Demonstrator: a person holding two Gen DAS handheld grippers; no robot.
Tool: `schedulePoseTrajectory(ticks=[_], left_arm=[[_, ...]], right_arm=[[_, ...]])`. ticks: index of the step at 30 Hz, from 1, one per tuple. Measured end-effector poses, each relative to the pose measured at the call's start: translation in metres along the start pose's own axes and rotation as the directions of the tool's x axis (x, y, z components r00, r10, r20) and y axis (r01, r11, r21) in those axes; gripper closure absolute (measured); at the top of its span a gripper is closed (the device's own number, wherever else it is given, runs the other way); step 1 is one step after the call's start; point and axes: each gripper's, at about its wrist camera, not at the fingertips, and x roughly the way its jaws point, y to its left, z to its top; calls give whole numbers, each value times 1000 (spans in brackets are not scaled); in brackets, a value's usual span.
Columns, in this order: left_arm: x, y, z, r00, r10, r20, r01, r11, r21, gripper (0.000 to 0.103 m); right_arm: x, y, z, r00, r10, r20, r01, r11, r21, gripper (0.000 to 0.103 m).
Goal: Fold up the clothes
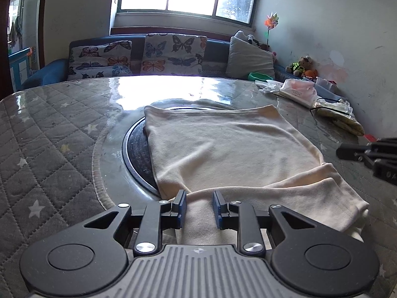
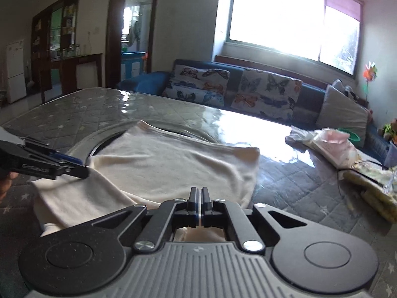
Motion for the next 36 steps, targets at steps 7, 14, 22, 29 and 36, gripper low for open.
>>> schedulePoseTrajectory(ticks=[7,14,22,29,36], left_arm=[[-7,-5,5,1000,-18,16,18,1000,19,75],[-4,-10,5,1000,-21,10,21,999,31,73],[5,-6,1,1000,-5,-11,5,1000,25,73],[1,-8,4,1000,-2,-7,2,1000,26,72],[2,-19,8,1000,-21,0,21,998,61,68]], right_arm=[[14,-4,-19,989,105,-104,-96,991,91,85],[16,3,-21,989,104,-103,-99,994,54,95],[-4,7,3,1000,14,21,-12,999,-53,96],[20,-5,-11,998,-9,-64,9,1000,-6,94],[10,8,-5,996,90,-22,-91,996,-18,89]])
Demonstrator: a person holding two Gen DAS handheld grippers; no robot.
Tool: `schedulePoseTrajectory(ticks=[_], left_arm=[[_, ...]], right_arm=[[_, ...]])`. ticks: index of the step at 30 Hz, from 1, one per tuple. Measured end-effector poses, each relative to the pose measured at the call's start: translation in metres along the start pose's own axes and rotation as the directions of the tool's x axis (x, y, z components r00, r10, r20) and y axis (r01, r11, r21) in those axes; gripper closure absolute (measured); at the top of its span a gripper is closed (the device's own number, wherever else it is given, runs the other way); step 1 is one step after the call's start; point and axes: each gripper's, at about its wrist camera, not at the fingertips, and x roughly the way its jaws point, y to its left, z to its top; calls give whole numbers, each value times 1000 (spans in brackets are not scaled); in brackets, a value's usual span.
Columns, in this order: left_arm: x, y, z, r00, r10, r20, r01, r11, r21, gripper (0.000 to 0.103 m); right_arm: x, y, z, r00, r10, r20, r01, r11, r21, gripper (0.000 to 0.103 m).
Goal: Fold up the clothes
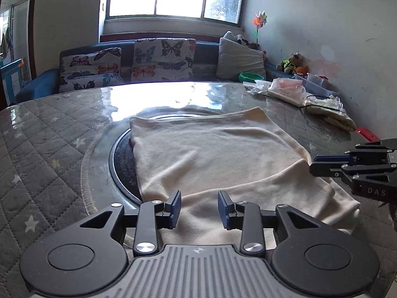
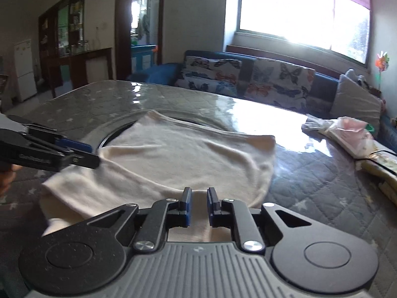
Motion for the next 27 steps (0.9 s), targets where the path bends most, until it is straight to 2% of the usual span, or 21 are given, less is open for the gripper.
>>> schedulePoseTrajectory(ticks=[3,6,10,15,18,23,27], left_arm=[[6,-2,-6,1000,9,-21,-8,1000,21,64],[4,-4,-10,999,25,-21,-24,999,48,64],[-8,-10,-12,1000,16,-1,-16,997,78,62],[-4,-17,-24,1000,23,-15,-21,993,119,60],[-11,-19,-23,1000,18,-17,-15,992,124,58],[-43,-27,-29,999,-48,16,44,981,189,55],[-67,-40,-45,989,-150,4,144,954,262,52]], right_arm=[[7,6,-7,999,26,-30,-26,1000,-11,76],[10,10,-18,998,19,-57,-20,999,-32,74],[-5,13,-18,999,17,-27,-18,999,-44,66],[-3,16,-27,998,11,-58,-14,998,-54,65],[-9,18,-28,999,8,-49,-11,998,-69,64],[-28,23,-27,999,6,-35,-9,995,-103,60],[-43,26,-36,999,2,-49,-8,991,-137,59]])
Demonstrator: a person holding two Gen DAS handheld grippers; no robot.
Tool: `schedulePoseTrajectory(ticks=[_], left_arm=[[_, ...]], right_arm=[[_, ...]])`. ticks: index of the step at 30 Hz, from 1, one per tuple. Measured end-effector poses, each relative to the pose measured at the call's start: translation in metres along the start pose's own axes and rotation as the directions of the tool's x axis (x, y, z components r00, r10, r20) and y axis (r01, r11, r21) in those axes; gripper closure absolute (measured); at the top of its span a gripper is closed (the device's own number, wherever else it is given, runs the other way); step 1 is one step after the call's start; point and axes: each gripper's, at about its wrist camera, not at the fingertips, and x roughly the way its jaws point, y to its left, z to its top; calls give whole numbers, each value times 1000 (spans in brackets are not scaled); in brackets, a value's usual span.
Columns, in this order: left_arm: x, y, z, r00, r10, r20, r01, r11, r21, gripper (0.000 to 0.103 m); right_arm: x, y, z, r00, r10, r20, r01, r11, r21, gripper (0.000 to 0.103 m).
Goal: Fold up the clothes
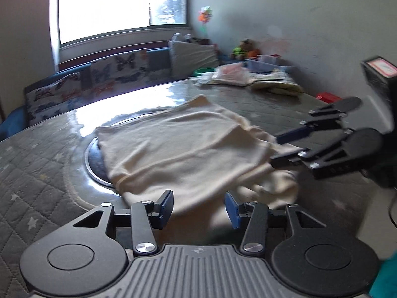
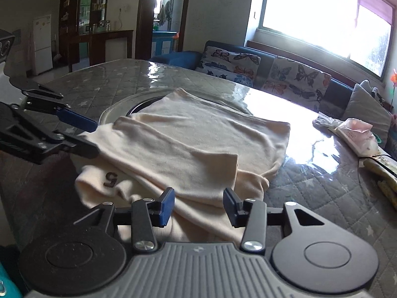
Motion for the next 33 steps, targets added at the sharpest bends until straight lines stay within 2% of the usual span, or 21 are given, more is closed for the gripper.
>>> schedulePoseTrajectory(ticks=[2,5,14,15,18,19,20,23,31,33], left_arm=[[-5,-12,-7,1000,-31,-4,31,999,44,51],[-3,-29,-17,999,-39,-15,40,992,120,51],[10,-42,-27,1000,11,2,-11,973,229,52],[11,-44,-28,1000,12,11,-14,969,245,54],[12,-47,-30,999,29,36,-37,960,279,76],[12,-46,-29,999,25,40,-35,962,271,84],[11,-45,-27,999,24,47,-36,965,259,87],[8,-37,-17,996,34,80,-50,975,216,89],[13,-7,18,995,-8,104,-2,996,93,89],[15,-3,21,995,-22,102,13,996,92,89]], right_arm=[[-6,2,-4,1000,-1,-7,1,1000,-23,57],[-15,5,-11,1000,-3,-20,2,998,-61,54],[-23,15,-28,999,-2,-50,-5,991,-135,49],[-23,15,-29,999,-2,-50,-5,990,-138,49],[-21,18,-31,999,-1,-46,-6,988,-152,47],[-21,18,-31,999,0,-43,-7,988,-156,46],[-20,19,-32,999,1,-40,-8,986,-164,46],[-18,22,-33,1000,4,-28,-9,981,-194,44],[-4,22,-26,999,26,30,-17,965,-261,43],[6,20,-23,998,38,45,-24,962,-272,46]])
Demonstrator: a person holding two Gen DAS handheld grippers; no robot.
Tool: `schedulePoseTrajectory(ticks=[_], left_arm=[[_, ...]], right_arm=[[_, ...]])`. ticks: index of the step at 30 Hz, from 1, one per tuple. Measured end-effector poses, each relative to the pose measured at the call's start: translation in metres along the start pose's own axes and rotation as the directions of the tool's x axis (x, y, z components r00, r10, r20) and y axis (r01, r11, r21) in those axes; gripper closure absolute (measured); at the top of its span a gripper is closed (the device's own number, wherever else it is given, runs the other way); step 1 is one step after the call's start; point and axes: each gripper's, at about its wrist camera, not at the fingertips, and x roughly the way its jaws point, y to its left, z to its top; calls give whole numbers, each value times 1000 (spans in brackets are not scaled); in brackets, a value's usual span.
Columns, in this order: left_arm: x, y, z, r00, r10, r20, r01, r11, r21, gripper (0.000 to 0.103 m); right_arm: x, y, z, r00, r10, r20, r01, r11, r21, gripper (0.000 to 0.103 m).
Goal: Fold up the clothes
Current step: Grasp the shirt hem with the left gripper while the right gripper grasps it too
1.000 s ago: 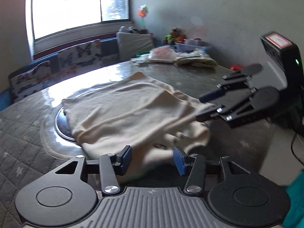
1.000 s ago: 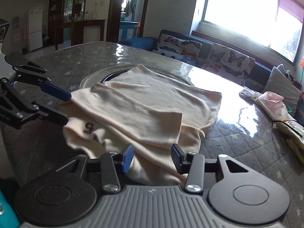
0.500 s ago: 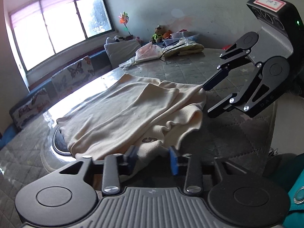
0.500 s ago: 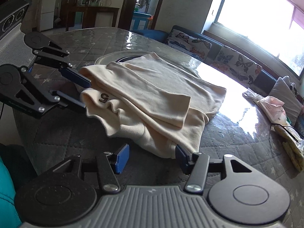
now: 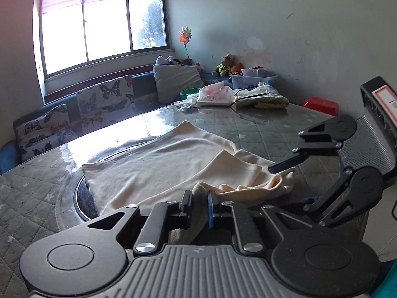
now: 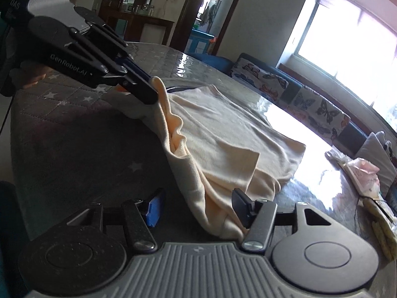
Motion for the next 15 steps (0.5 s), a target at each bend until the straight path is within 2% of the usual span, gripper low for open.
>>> schedulePoseTrajectory(ticks=[4,6,7,8,12,14,15], left_arm=[[6,3,-3,1000,-9,-19,9,1000,6,89],[8,2,-7,1000,-12,-26,12,1000,9,86],[8,2,-9,1000,-13,-25,13,1000,12,85],[7,2,-10,1000,-12,-25,12,1000,15,81],[1,0,-17,1000,-11,-19,12,999,36,75],[-1,-3,-21,1000,5,-14,-4,999,50,57],[-3,-4,-24,1000,16,-10,-15,998,61,55]], right_arm=[[15,-10,5,999,42,23,-42,999,20,59],[22,-17,9,997,75,18,-76,996,44,70],[25,-22,12,995,102,11,-102,993,65,80],[27,-27,14,992,129,7,-129,987,93,84],[27,-46,23,981,193,5,-190,963,189,88],[28,-52,27,978,209,3,-205,954,218,88],[30,-58,30,975,221,-1,-214,946,243,88]])
